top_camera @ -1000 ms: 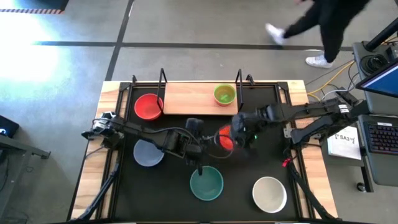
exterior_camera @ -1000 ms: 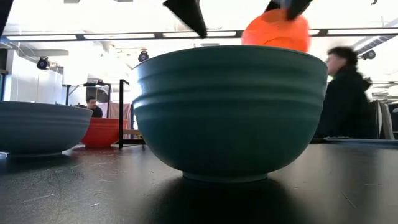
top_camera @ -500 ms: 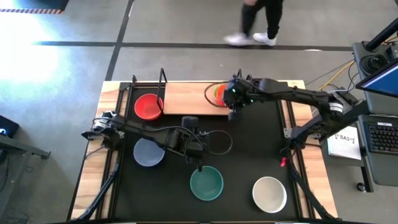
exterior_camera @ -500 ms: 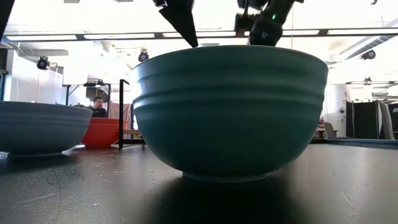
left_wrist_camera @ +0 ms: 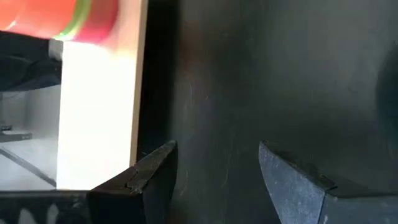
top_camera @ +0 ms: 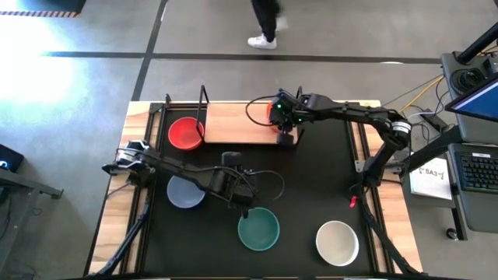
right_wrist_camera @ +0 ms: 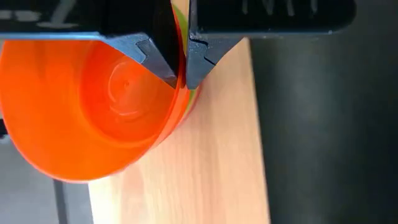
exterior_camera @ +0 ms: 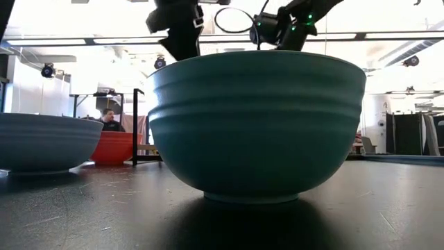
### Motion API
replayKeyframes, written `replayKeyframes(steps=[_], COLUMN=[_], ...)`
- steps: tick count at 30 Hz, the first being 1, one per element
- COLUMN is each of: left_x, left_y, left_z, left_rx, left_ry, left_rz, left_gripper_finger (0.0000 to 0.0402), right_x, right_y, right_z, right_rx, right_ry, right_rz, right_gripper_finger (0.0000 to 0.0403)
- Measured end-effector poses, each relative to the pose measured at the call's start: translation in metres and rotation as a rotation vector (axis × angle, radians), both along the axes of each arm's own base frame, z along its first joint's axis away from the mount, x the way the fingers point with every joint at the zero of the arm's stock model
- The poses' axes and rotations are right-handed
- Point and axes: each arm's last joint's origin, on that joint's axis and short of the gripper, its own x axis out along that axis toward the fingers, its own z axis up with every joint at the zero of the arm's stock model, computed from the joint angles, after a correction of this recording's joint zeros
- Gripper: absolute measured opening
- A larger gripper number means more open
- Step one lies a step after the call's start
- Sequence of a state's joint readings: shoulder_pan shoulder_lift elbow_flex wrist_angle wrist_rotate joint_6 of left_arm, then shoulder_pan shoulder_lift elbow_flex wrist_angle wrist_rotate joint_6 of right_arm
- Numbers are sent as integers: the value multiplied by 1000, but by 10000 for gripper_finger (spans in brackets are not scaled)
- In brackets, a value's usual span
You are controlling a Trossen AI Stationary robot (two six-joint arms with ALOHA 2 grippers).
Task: Place and stack bowls onto a shelf
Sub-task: Stack the light orange bowl on top of the light green bowl on the shelf
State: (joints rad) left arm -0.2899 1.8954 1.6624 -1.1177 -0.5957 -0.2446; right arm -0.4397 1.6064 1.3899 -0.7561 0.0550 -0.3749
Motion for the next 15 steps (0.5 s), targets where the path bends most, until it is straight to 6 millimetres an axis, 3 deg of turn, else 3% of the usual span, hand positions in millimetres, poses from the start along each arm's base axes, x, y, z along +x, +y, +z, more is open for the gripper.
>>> replayKeyframes(steps=[15], left_x=[-1], left_y=[-3], left_z=[-5], left_rx=[32], left_ry=[-7], left_rz=[-2], left_gripper_finger=[208], right_x=[2], right_y=[-4], right_z=[-7], right_rx=[-19], right_ry=[62], right_rz=[-66], right_gripper_finger=[9])
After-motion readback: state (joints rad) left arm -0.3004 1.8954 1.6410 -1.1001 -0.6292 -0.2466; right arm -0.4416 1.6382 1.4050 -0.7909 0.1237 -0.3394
